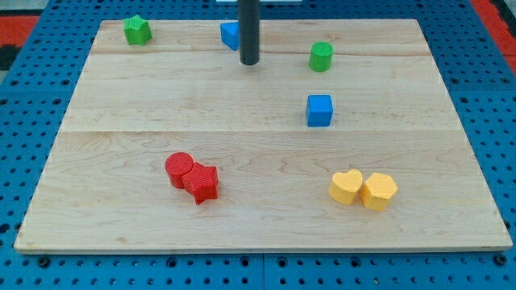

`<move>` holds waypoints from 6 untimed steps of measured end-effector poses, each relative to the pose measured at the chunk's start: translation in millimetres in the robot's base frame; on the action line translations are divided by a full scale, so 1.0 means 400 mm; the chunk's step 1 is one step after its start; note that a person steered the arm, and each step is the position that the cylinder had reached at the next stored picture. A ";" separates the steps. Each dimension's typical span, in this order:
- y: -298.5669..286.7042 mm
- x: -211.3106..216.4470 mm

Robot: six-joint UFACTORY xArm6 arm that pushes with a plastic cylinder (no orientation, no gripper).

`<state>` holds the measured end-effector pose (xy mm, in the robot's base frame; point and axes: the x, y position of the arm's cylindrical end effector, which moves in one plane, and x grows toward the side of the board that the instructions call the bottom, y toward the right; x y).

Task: Move the blue triangle parallel to the green star

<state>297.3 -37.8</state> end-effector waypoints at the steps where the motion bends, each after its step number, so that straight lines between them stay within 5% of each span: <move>1: -0.127 -0.020; 6: 0.054 -0.132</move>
